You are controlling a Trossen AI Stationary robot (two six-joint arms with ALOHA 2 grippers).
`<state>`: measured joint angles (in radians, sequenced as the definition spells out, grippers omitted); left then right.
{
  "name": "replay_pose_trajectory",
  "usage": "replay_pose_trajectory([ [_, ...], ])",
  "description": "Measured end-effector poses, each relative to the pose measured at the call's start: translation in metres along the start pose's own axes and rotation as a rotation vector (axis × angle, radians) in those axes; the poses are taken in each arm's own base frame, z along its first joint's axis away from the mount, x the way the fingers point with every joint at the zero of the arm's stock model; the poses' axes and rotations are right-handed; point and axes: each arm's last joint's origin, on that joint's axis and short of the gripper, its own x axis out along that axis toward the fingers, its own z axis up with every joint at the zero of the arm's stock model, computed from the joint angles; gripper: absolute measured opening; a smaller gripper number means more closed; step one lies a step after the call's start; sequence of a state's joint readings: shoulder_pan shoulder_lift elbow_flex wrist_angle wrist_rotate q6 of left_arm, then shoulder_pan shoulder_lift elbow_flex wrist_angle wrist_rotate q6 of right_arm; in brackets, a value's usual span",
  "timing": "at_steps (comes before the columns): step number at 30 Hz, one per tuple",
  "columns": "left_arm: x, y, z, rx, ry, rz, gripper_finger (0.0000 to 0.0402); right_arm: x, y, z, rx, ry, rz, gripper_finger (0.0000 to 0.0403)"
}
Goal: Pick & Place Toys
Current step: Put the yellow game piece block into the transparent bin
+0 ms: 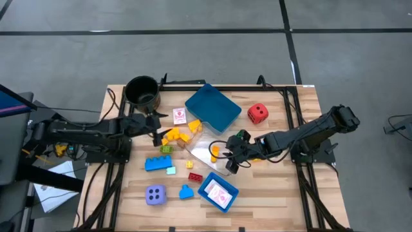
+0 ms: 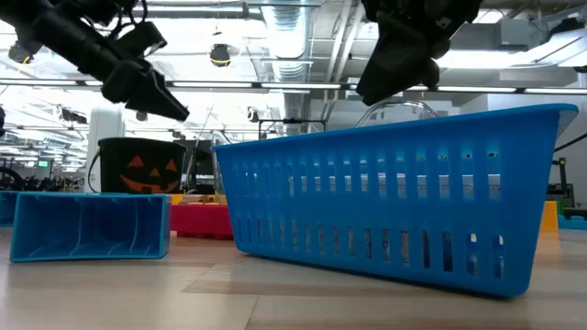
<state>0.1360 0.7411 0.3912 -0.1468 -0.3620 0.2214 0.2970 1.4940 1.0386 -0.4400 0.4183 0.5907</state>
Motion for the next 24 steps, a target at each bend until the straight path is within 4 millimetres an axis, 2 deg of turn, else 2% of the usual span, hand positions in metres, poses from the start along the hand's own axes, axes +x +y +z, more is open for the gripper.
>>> replay_pose_trajectory([
  [7,0.011,-0.002,-0.006,-0.025,0.080,0.001,0.0301,0.000,0.000,0.000,0.000,0.001,0.002,0.0136],
  [16,0.040,-0.004,-0.026,0.004,0.284,0.009,0.0301,0.000,0.000,0.000,-0.001,0.002,0.002,0.0136],
  [24,0.058,-0.005,-0.041,-0.034,0.385,-0.126,0.0301,0.000,0.000,0.000,-0.013,0.002,0.002,0.0136],
])
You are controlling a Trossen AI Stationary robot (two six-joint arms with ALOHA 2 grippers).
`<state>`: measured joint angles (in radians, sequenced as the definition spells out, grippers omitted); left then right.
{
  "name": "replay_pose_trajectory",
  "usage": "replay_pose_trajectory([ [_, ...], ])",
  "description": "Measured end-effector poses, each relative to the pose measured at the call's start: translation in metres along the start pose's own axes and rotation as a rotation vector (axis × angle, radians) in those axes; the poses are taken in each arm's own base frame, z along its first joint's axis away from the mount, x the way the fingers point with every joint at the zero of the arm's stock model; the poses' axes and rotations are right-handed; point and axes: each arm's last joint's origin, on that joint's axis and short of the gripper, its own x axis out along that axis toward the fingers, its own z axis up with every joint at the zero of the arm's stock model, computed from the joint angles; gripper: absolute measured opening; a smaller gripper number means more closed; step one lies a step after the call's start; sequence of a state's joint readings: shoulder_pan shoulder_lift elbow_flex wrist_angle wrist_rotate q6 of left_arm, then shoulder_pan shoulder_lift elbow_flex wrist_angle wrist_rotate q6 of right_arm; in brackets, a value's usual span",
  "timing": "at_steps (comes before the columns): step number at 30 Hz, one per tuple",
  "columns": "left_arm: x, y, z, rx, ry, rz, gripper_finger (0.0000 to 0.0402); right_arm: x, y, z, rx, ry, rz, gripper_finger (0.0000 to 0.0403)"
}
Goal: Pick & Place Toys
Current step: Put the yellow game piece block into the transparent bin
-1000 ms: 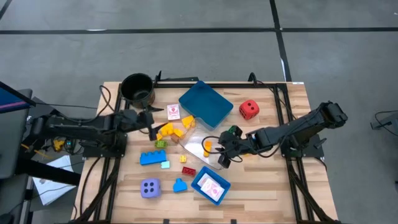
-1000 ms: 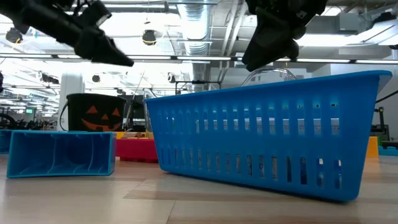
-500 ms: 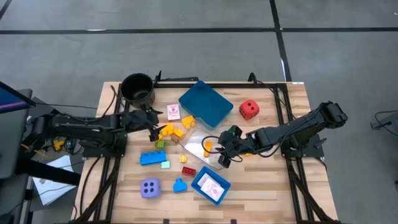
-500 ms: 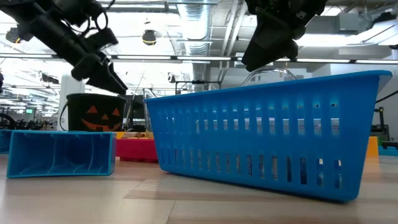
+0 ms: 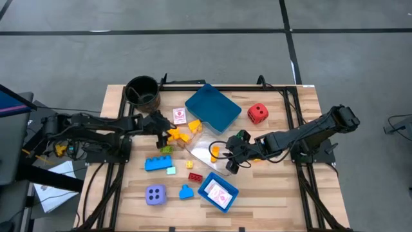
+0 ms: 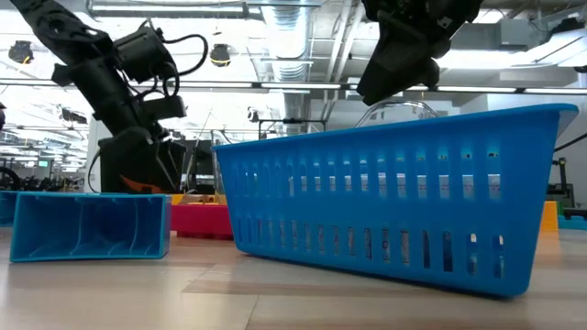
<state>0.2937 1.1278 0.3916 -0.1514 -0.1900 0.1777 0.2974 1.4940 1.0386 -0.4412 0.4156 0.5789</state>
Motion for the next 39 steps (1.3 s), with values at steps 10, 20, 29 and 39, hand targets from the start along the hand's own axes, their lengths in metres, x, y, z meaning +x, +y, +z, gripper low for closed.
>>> replay_pose_trajectory([
  [10,0.0026,0.0010,-0.0010,-0.006,0.011,-0.010,0.0301,0.0000,0.0000,0.0000,-0.003,0.000,0.000,0.0137],
  [20,0.0023,-0.0008,0.0044,-0.013,-0.058,-0.094,0.0301,0.0000,0.0000,0.0000,-0.003,0.000,0.000,0.0136],
  [29,0.0024,0.0005,0.0033,-0.024,-0.040,-0.045,0.0301,-0.0002,0.0008,-0.0005,-0.005,0.010,0.016,0.0137],
  [39,0.0022,-0.0020,0.0034,-0.053,-0.048,-0.126,0.0301,-0.0002,0.0010,-0.0006,-0.005,0.014,0.022,0.0137],
])
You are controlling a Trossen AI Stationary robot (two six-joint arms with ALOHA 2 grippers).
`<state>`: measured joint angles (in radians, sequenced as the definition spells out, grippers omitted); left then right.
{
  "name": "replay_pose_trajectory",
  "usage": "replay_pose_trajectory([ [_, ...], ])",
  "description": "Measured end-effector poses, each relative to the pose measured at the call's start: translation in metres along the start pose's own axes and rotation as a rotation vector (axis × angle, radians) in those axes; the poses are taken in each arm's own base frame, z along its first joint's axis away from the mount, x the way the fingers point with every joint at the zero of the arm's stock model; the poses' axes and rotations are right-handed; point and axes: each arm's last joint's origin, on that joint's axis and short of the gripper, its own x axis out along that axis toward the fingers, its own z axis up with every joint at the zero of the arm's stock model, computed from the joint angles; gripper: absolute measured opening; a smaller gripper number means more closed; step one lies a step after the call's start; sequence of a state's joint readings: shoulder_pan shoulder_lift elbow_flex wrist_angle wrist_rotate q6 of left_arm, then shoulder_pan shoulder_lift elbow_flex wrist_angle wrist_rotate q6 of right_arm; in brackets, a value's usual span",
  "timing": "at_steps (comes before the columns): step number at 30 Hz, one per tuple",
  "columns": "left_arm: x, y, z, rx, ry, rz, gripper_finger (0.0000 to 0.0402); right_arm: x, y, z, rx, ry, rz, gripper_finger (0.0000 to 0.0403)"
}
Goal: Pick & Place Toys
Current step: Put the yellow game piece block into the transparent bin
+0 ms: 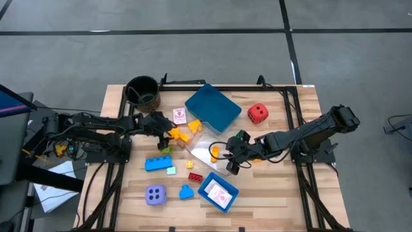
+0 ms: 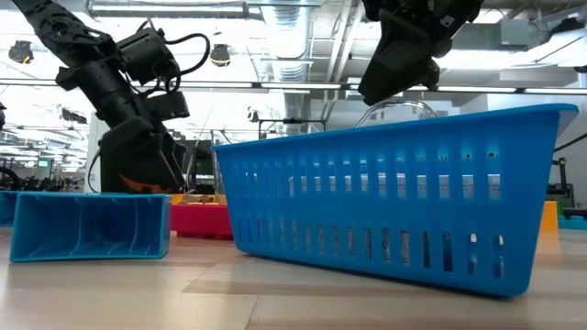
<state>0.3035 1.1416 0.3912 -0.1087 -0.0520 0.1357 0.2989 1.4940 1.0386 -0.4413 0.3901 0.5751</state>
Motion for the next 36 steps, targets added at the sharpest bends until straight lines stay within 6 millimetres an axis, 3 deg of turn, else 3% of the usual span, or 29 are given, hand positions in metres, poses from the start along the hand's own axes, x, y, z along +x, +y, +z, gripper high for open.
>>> replay_pose_trajectory([
  [9,0.0000,-0.0004,-0.0001,0.064,0.001,-0.001,0.0301,-0.0002,0.0004,-0.0003,-0.004,0.001,0.002,0.0137],
  [26,-0.0002,-0.0032,-0.0013,-0.065,0.015,-0.025,0.0302,-0.0002,0.0004,-0.0002,-0.009,0.001,0.002,0.0137],
  [30,-0.0002,-0.0039,-0.0025,-0.101,0.027,-0.044,0.0319,-0.0002,0.0004,-0.0002,-0.009,0.001,0.002,0.0137],
  [36,-0.0002,-0.0032,-0.0028,-0.118,0.032,-0.015,0.0375,-0.0002,0.0004,-0.0002,-0.009,0.001,0.002,0.0137],
])
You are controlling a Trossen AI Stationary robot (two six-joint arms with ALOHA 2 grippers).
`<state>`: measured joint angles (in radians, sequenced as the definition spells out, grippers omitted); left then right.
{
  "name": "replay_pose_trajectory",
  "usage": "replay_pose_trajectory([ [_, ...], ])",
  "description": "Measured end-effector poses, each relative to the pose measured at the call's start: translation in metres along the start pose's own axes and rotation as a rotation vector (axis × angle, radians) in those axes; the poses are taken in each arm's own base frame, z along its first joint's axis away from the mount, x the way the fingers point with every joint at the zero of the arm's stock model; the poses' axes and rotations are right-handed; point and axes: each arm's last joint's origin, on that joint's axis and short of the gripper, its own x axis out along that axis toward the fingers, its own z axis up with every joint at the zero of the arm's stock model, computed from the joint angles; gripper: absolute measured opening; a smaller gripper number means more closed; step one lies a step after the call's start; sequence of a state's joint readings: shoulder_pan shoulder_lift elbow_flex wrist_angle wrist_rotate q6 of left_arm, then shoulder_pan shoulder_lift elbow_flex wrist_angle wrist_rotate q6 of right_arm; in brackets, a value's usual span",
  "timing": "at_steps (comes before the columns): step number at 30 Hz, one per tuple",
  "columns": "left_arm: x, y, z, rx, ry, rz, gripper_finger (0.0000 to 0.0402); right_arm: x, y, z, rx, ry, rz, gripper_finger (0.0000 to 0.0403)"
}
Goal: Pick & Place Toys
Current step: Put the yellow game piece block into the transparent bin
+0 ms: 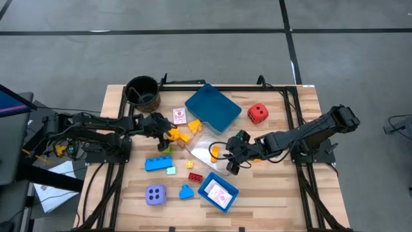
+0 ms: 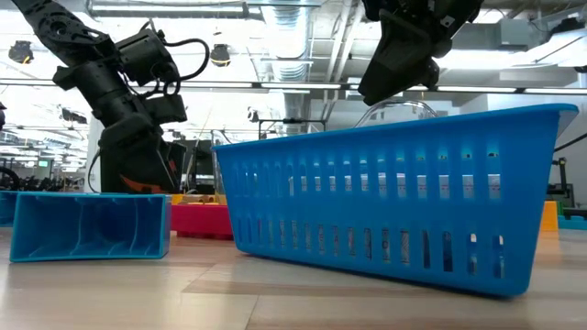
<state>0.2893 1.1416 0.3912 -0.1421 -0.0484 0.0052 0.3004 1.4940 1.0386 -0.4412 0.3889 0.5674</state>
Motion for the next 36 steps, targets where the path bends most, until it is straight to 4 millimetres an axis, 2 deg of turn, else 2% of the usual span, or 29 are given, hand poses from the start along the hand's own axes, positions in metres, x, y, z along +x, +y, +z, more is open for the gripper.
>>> replay_pose_trajectory([
  [3,0.000,0.000,0.000,-0.019,0.000,0.014,0.0396,0.000,0.000,0.000,0.000,0.000,0.000,0.0136],
  [8,0.001,0.001,-0.002,-0.014,0.001,0.025,0.0385,0.000,0.000,0.000,0.000,0.000,0.000,0.0137],
  [12,0.005,0.001,-0.014,0.013,0.000,0.060,0.0387,0.000,0.000,0.000,0.000,0.000,0.000,0.0137],
  [17,0.011,-0.001,-0.030,0.009,-0.065,0.009,0.0398,0.000,0.000,0.000,0.000,0.000,0.000,0.0137],
  [23,0.014,0.000,-0.039,-0.045,-0.128,0.027,0.0396,0.000,0.000,0.000,0.000,0.000,0.000,0.0137],
  [36,0.014,0.000,-0.040,-0.058,-0.137,0.029,0.0392,0.000,0.000,0.000,0.000,0.000,0.000,0.0137],
])
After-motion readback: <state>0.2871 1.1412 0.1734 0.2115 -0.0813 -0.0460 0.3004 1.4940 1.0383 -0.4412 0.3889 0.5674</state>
